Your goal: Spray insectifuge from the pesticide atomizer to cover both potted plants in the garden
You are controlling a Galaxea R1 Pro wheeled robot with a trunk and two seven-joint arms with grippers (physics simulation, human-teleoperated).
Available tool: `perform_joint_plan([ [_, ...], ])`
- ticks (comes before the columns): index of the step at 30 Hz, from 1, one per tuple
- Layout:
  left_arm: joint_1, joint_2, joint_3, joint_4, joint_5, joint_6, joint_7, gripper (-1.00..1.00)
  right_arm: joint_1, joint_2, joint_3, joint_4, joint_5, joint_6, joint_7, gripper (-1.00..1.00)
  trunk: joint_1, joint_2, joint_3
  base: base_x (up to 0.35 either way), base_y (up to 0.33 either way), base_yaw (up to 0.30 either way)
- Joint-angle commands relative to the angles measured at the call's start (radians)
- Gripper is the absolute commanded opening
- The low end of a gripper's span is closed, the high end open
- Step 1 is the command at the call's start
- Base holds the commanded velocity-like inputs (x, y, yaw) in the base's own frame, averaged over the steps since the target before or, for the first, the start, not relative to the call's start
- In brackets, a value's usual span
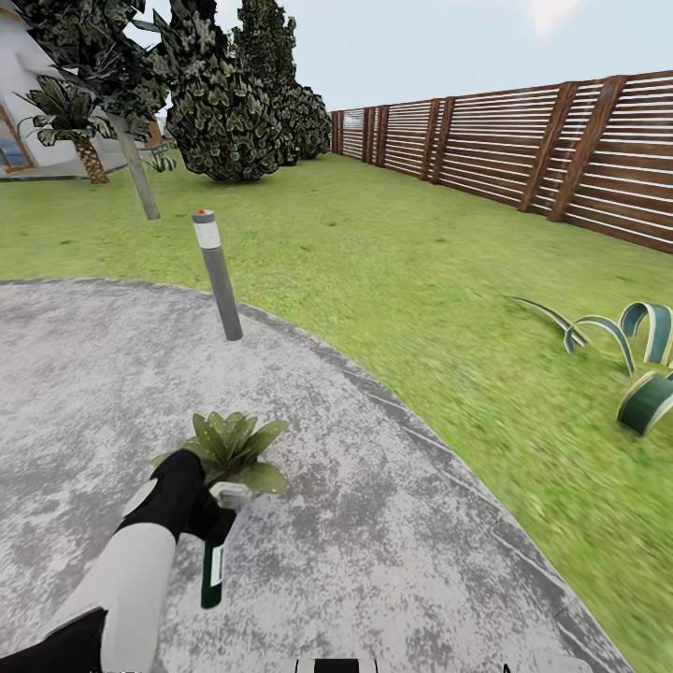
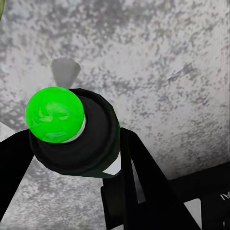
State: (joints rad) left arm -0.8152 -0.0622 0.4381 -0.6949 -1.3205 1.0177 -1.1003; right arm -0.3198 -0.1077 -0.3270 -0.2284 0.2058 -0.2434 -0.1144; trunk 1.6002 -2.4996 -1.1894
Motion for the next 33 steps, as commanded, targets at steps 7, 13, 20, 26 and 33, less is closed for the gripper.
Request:
perform_joint_plan([
  [7,-0.013,-0.009,0.005,-0.002,-0.011,0.005,-0.011,-1.0,-0.001,0.0,-0.007,0.001,0.01,-0.004,-0.002,1.0,0.0,0.0,-0.001,-0.057,0.063,0.0],
  [13,-0.011,-0.004,0.005,-0.026,-0.011,0.005,-0.011,-1.0,-0.001,0.0,-0.006,0.001,0.01,-0.004,-0.002,1.0,0.0,0.0,-0.001,-0.177,0.258,0.0],
  [20,-0.009,-0.004,0.008,-0.043,-0.011,0.005,-0.012,-1.0,-0.001,0.0,-0.006,0.001,0.01,-0.004,-0.002,1.0,0.0,0.0,-0.001,-0.095,0.319,0.0],
  [26,0.001,0.0,0.007,-0.043,-0.011,0.001,-0.01,-1.0,-0.001,0.0,-0.006,0.003,0.01,-0.004,-0.002,1.0,0.0,0.0,-0.001,-0.183,0.304,0.0],
  [33,0.003,0.006,0.006,-0.043,-0.011,-0.002,-0.01,-1.0,-0.001,-0.001,-0.006,0.003,0.01,-0.004,-0.002,1.0,0.0,0.0,-0.001,-0.063,0.326,0.0],
])
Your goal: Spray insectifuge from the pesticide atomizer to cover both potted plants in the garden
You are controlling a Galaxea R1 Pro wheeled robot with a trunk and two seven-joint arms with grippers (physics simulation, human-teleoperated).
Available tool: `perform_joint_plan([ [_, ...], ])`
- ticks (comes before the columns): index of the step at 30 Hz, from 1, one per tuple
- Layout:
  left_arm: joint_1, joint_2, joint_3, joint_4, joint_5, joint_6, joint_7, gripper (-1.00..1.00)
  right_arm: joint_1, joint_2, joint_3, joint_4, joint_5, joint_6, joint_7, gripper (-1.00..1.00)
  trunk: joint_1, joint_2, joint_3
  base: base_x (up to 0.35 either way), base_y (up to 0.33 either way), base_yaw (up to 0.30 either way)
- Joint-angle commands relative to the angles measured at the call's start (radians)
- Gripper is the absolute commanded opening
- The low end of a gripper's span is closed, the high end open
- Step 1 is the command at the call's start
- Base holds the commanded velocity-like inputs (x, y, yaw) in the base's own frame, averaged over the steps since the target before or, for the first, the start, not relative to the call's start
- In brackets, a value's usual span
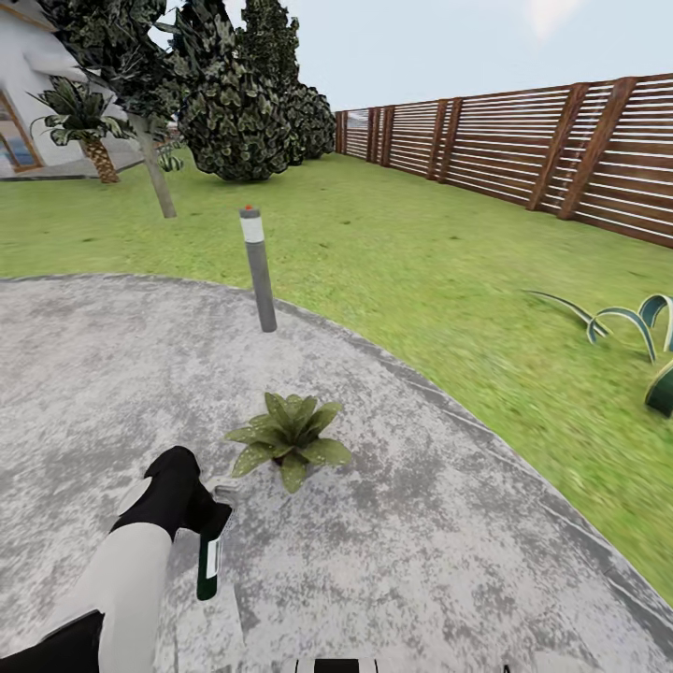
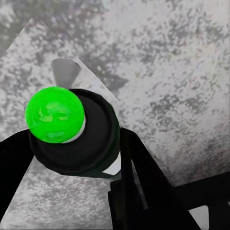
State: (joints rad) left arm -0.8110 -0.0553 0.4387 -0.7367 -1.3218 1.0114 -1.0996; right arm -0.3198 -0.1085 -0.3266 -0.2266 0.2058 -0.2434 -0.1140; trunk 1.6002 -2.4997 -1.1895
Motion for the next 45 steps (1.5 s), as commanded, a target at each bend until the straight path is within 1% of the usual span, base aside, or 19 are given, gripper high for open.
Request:
perform_joint_plan([
  [1,-0.001,-0.001,0.005,-0.002,-0.01,0.003,-0.01,-1.0,-0.001,0.001,-0.006,0.001,0.01,-0.004,-0.003,1.0,0.0,0.0,-0.001,-0.005,0.338,0.0],
  [4,0.0,0.007,0.004,-0.002,-0.01,0.001,-0.012,-1.0,-0.001,0.001,-0.006,0.001,0.01,-0.004,-0.002,1.0,0.0,0.0,-0.001,-0.002,0.338,0.0],
  [7,0.003,0.04,0.002,-0.002,-0.009,-0.02,-0.015,-1.0,-0.001,0.001,-0.005,0.003,0.012,-0.003,0.0,1.0,0.0,0.0,-0.001,0.0,0.339,0.0],
  [8,0.004,0.06,0.002,-0.001,-0.007,-0.057,-0.015,-1.0,-0.001,0.001,-0.005,0.003,0.013,-0.003,0.001,1.0,0.0,0.0,-0.001,0.0,0.339,0.0],
  [10,0.019,0.093,0.003,-0.001,0.02,-0.185,-0.015,-1.0,-0.001,0.001,0.005,0.004,0.016,-0.004,0.003,1.0,0.0,0.0,-0.001,0.0,0.339,0.0],
  [11,0.032,0.099,0.003,-0.001,0.034,-0.235,-0.015,-1.0,-0.001,0.001,0.018,0.003,0.02,-0.004,0.003,1.0,0.0,0.0,-0.001,0.0,0.339,0.0],
  [14,0.076,0.132,0.003,0.004,0.085,-0.431,-0.017,-1.0,-0.001,0.002,0.11,-0.016,0.051,-0.004,0.005,1.0,0.0,0.0,-0.001,0.005,0.339,0.0],
  [16,0.086,0.153,0.003,0.012,0.116,-0.561,-0.019,-1.0,-0.001,0.002,0.171,-0.101,0.057,-0.004,0.032,1.0,0.0,0.0,-0.001,0.087,0.333,0.0],
  [17,0.09,0.161,0.002,0.015,0.136,-0.645,-0.028,-1.0,-0.001,-0.001,0.212,-0.188,0.06,-0.003,0.102,1.0,0.0,0.0,-0.001,0.176,0.294,0.0],
  [18,0.091,0.163,0.002,0.019,0.144,-0.691,-0.053,-1.0,-0.001,-0.005,0.227,-0.249,0.062,-0.001,0.176,1.0,0.0,0.0,-0.001,0.208,0.272,0.0],
  [20,0.091,0.163,-0.007,0.027,0.146,-0.75,-0.139,-1.0,-0.002,-0.01,0.24,-0.351,0.069,0.002,0.319,1.0,0.0,0.0,-0.001,0.228,0.258,0.0],
  [21,0.091,0.162,-0.01,0.028,0.146,-0.767,-0.164,-1.0,-0.002,-0.011,0.242,-0.386,0.077,0.003,0.356,1.0,0.0,0.0,-0.001,0.236,0.252,0.0],
  [24,0.088,0.151,-0.012,0.028,0.145,-0.848,-0.235,-1.0,-0.004,-0.022,0.245,-0.554,0.17,0.027,0.535,1.0,0.0,0.0,-0.001,0.151,0.129,0.0],
  [26,0.085,0.141,-0.047,0.026,0.145,-0.867,-0.267,-1.0,-0.005,-0.024,0.244,-0.651,0.227,0.076,0.702,1.0,0.0,0.0,-0.001,0.03,0.026,0.0],
  [27,0.084,0.137,-0.073,0.023,0.146,-0.87,-0.283,-1.0,-0.007,-0.025,0.244,-0.7,0.239,0.102,0.765,1.0,0.0,0.0,-0.001,0.011,0.009,0.0],
  [30,0.083,0.121,-0.119,0.017,0.148,-0.873,-0.306,-1.0,-0.01,-0.025,0.244,-0.798,0.251,0.154,0.861,1.0,0.0,0.0,-0.001,0.004,0.003,0.0],
  [34,0.103,0.125,-0.106,0.035,0.128,-0.851,-0.327,-1.0,-0.018,-0.002,0.245,-0.808,0.25,0.155,0.868,1.0,0.0,0.0,-0.001,0.0,0.0,0.0],
  [38,0.123,0.124,-0.115,0.052,0.126,-0.849,-0.336,-1.0,-0.018,0.02,0.253,-0.806,0.255,0.157,0.865,1.0,0.0,0.0,-0.001,0.0,0.0,0.0],
  [45,0.137,0.086,-0.121,0.046,0.12,-0.887,-0.326,-1.0,-0.018,0.06,0.293,-0.812,0.252,0.159,0.868,1.0,0.0,0.0,-0.001,0.0,0.0,0.0],
])
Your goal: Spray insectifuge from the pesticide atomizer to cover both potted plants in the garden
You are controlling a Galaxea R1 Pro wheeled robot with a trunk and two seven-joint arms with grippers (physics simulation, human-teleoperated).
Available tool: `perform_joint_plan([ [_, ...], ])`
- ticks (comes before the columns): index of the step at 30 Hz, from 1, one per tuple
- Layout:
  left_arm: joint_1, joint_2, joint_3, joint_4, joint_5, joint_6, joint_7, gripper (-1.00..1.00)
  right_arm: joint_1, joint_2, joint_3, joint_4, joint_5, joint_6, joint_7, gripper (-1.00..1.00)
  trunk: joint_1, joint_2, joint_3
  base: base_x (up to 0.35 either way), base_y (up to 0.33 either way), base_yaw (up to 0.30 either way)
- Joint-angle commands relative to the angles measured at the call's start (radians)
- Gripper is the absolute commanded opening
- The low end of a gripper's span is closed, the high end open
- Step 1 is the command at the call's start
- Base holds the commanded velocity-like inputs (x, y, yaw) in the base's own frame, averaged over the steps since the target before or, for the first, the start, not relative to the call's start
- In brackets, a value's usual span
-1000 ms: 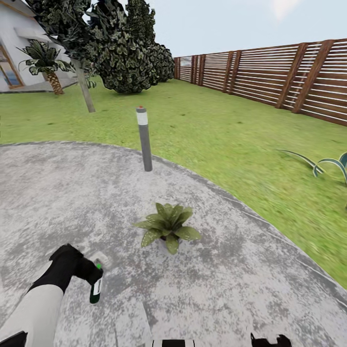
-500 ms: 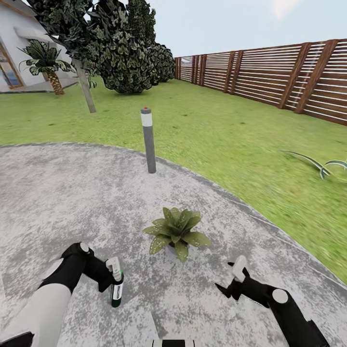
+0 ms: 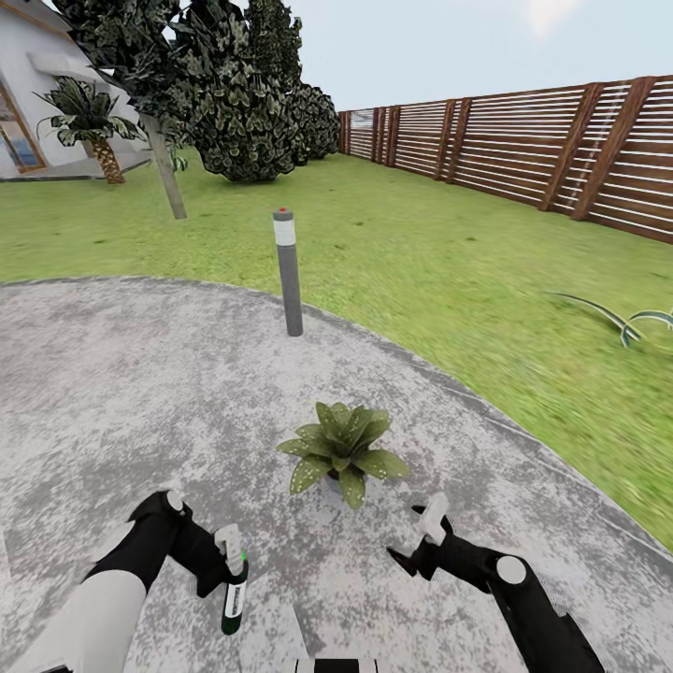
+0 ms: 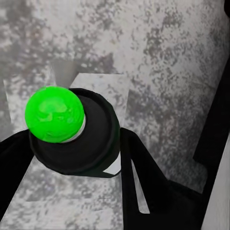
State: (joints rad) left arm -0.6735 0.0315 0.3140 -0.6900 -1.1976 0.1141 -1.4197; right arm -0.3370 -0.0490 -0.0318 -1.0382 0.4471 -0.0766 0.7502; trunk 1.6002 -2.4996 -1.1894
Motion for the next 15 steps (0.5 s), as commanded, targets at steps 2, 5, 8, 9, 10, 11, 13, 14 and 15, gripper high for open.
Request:
perform_joint_plan([
  [2,0.0,-0.012,0.002,-0.003,-0.007,-0.001,-0.005,-1.0,-0.001,0.012,0.009,-0.001,0.01,-0.008,0.015,1.0,0.0,0.0,-0.001,0.0,0.0,0.0],
  [5,0.0,-0.029,-0.012,-0.003,-0.008,-0.018,0.004,-1.0,-0.004,0.029,0.026,-0.003,0.013,-0.007,0.032,1.0,0.0,0.0,-0.001,0.0,0.0,0.0],
  [8,0.0,-0.046,-0.029,-0.003,-0.003,-0.034,0.022,-1.0,-0.007,0.046,0.043,-0.005,0.013,-0.007,0.049,1.0,0.0,0.0,-0.001,0.0,0.0,0.0],
  [9,0.0,-0.052,-0.034,-0.002,-0.003,-0.04,0.027,-1.0,-0.008,0.052,0.049,-0.005,0.013,-0.007,0.054,1.0,0.0,0.0,-0.001,0.0,0.0,0.0],
  [10,0.0,-0.058,-0.04,-0.002,-0.002,-0.046,0.033,-1.0,-0.008,0.057,0.054,-0.006,0.013,-0.007,0.06,1.0,0.0,0.0,-0.001,0.0,0.0,0.0],
  [11,0.0,-0.075,-0.169,-0.002,-0.001,-0.194,0.078,-1.0,-0.008,0.07,0.179,-0.006,0.013,-0.007,0.169,1.0,0.0,0.0,-0.001,0.0,0.0,0.0],
  [13,0.0,-0.086,-0.177,-0.002,-0.001,-0.196,0.082,-1.0,-0.009,0.07,0.18,-0.007,0.013,-0.006,0.188,1.0,0.0,0.0,-0.001,0.0,0.0,0.0],
  [14,0.0,-0.09,-0.179,-0.002,-0.001,-0.2,0.083,-1.0,-0.009,0.07,0.18,-0.007,0.013,-0.007,0.193,-1.0,0.0,0.0,-0.001,0.0,0.0,0.0],
  [15,0.0,-0.093,-0.18,-0.002,-0.001,-0.204,0.083,-1.0,-0.01,0.07,0.18,-0.01,0.013,-0.007,0.195,-1.0,0.0,0.0,-0.001,0.0,0.0,0.0],
])
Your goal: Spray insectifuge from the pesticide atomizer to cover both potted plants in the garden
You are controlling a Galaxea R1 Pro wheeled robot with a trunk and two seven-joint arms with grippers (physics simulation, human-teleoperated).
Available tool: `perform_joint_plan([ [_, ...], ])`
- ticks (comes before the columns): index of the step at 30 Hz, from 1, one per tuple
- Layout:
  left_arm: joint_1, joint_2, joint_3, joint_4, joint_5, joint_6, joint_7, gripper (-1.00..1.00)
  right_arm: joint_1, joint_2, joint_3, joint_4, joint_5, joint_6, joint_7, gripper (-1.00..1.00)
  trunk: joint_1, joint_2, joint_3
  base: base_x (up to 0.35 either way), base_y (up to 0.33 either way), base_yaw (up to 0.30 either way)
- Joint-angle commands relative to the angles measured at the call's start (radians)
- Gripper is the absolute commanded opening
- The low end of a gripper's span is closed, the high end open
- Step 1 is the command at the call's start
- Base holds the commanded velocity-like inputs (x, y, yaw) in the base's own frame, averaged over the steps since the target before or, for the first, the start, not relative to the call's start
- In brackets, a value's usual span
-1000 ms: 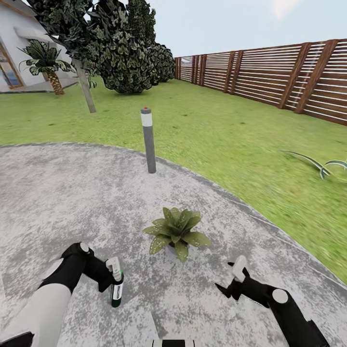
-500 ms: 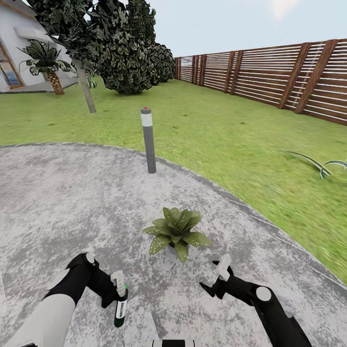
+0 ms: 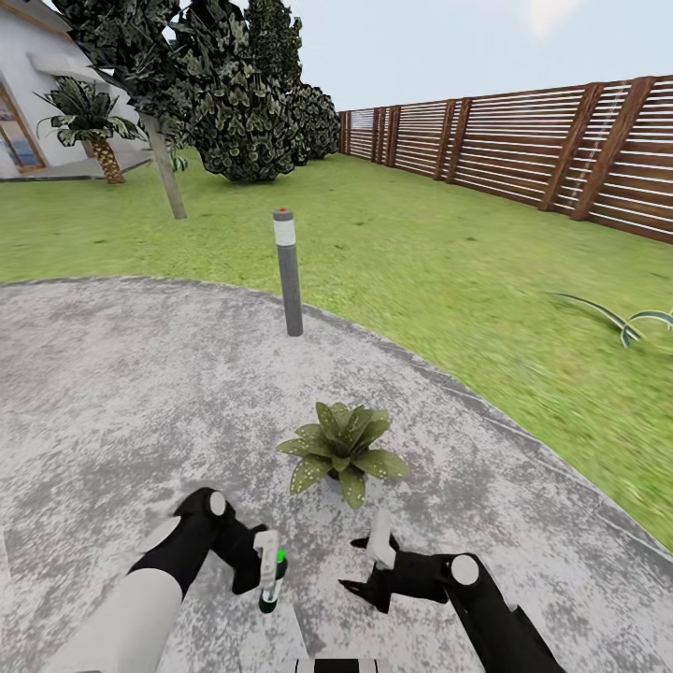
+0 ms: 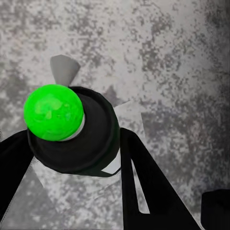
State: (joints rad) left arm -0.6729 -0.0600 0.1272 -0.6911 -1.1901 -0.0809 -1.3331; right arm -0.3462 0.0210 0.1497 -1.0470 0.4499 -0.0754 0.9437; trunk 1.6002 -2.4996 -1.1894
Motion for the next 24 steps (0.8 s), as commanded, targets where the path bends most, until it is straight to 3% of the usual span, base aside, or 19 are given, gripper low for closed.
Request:
perform_joint_plan([
  [1,-0.001,-0.005,0.007,-0.001,-0.009,-0.014,-0.003,-1.0,0.0,0.0,-0.001,-0.008,0.01,-0.008,0.003,-1.0,0.0,0.0,-0.001,0.0,0.0,0.0],
  [11,0.0,-0.051,0.006,0.006,-0.002,-0.099,-0.006,-1.0,0.0,0.006,-0.001,-0.04,0.009,-0.007,0.006,-1.0,0.0,0.0,-0.001,0.0,0.0,0.0],
  [18,0.001,-0.097,-0.001,0.008,0.018,-0.104,-0.01,-1.0,0.0,0.007,-0.001,-0.04,0.01,-0.007,0.006,-1.0,0.0,0.0,-0.001,0.0,0.0,0.0],
  [24,0.001,-0.115,-0.004,0.008,0.019,-0.102,-0.003,-1.0,0.0,0.007,-0.001,-0.041,0.009,-0.007,0.005,-1.0,0.0,0.0,-0.001,0.0,0.0,0.0],
])
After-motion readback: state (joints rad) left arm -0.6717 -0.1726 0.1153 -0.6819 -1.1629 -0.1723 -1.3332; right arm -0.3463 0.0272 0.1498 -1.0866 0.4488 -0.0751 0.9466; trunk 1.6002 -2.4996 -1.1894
